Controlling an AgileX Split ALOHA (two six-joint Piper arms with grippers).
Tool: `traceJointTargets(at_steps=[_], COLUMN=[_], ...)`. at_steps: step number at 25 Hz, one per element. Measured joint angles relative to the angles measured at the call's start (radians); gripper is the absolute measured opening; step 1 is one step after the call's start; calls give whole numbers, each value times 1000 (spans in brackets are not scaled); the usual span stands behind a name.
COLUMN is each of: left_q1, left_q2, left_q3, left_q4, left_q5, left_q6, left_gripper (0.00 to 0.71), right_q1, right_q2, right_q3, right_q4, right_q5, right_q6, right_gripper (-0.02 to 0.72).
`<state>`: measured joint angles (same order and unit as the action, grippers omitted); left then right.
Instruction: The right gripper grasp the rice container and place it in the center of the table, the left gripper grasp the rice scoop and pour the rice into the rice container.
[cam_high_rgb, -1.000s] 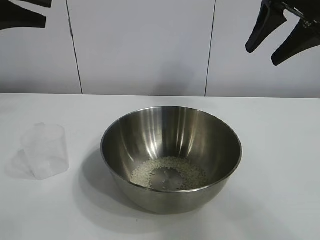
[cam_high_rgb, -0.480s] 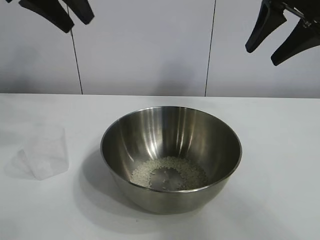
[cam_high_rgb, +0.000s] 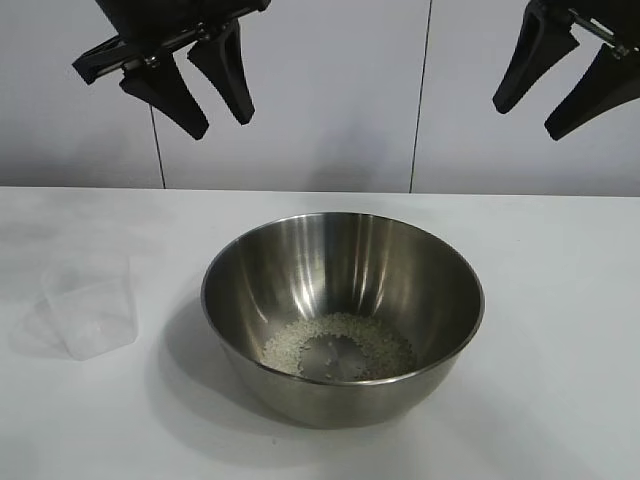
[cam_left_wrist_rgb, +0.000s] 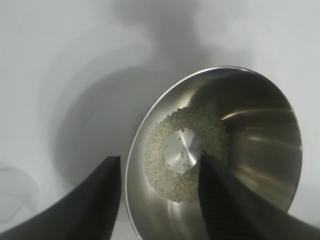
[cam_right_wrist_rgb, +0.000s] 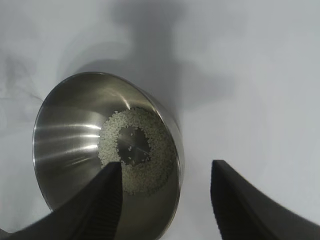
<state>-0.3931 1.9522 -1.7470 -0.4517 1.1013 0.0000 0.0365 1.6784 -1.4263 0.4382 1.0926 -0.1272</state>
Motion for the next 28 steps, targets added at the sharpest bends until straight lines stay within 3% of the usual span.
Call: traceJointTargets(at_steps=[5, 19, 28], left_q1=[0, 0, 0], left_q2=[0, 0, 0], left_q3=[0, 0, 0], left_q4=[-115, -123, -123], left_q5=[-2, -6, -6], left_q6=[45, 57, 57], left_gripper=[354, 354, 354], right_q1=[1, 3, 3], right_q2=[0, 0, 0], right_q3=[0, 0, 0], right_q4=[0, 0, 0], right_q5=[5, 1, -112], right_q6=[0, 0, 0], right_gripper=[371, 371, 371])
